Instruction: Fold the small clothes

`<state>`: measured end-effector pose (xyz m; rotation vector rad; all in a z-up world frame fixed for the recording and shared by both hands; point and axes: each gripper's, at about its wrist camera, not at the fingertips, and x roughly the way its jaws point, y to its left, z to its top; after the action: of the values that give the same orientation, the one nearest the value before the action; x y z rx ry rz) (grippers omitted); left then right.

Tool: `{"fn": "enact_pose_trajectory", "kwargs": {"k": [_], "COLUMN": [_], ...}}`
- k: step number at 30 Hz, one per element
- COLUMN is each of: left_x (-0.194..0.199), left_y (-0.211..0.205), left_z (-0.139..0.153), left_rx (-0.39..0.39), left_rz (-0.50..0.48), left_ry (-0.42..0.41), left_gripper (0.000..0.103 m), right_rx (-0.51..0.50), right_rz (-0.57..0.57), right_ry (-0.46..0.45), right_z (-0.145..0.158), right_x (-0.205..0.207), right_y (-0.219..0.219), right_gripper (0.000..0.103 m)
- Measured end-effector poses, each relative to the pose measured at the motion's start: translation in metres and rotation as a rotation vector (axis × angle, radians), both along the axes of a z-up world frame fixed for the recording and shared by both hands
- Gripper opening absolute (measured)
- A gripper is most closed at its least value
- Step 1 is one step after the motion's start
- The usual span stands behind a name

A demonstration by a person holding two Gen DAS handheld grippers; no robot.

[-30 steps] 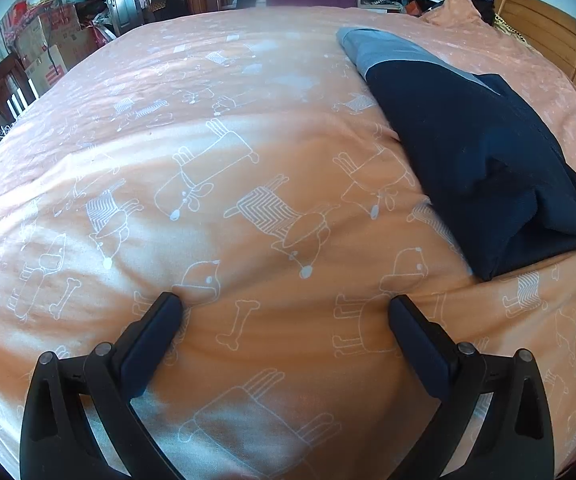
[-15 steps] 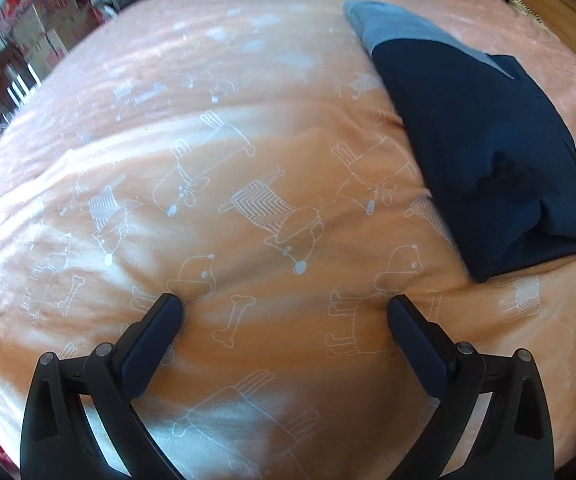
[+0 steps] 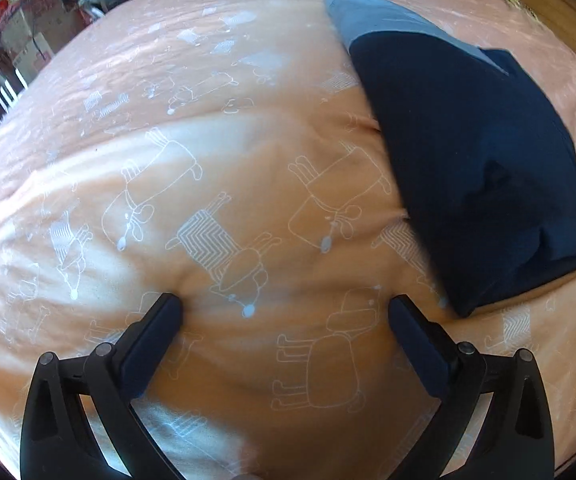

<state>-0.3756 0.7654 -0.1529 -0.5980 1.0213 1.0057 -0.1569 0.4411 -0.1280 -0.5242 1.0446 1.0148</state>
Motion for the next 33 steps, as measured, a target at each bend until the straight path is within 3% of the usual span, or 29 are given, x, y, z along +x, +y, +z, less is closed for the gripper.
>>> {"fn": "enact_pose_trajectory", "kwargs": {"k": [9,21,33], "left_x": [0.006,-0.017,-0.009], "left_y": [-0.003,-0.026,-0.03], "left_z": [-0.006,-0.005,-0.004], "left_rx": [0.067,0.121,0.14], "left_rz": [0.021,0.01,0.009], "left_ry": [-0.02,-0.082,-0.043], "left_gripper": [0.103,0.103,0.103], "right_rx": [0.088,0.119,0.129], "right_rz": [-0.003,0.004,0.005], "right_ry": [-0.039,-0.058,-0.07], "right_z": [-0.005,-0.007,-0.007], "right_x": [0.0,-0.001,-0.002], "right_y": [-0.006,-0.011,-0.013], "right_gripper": [0.103,0.103,0.103]}}
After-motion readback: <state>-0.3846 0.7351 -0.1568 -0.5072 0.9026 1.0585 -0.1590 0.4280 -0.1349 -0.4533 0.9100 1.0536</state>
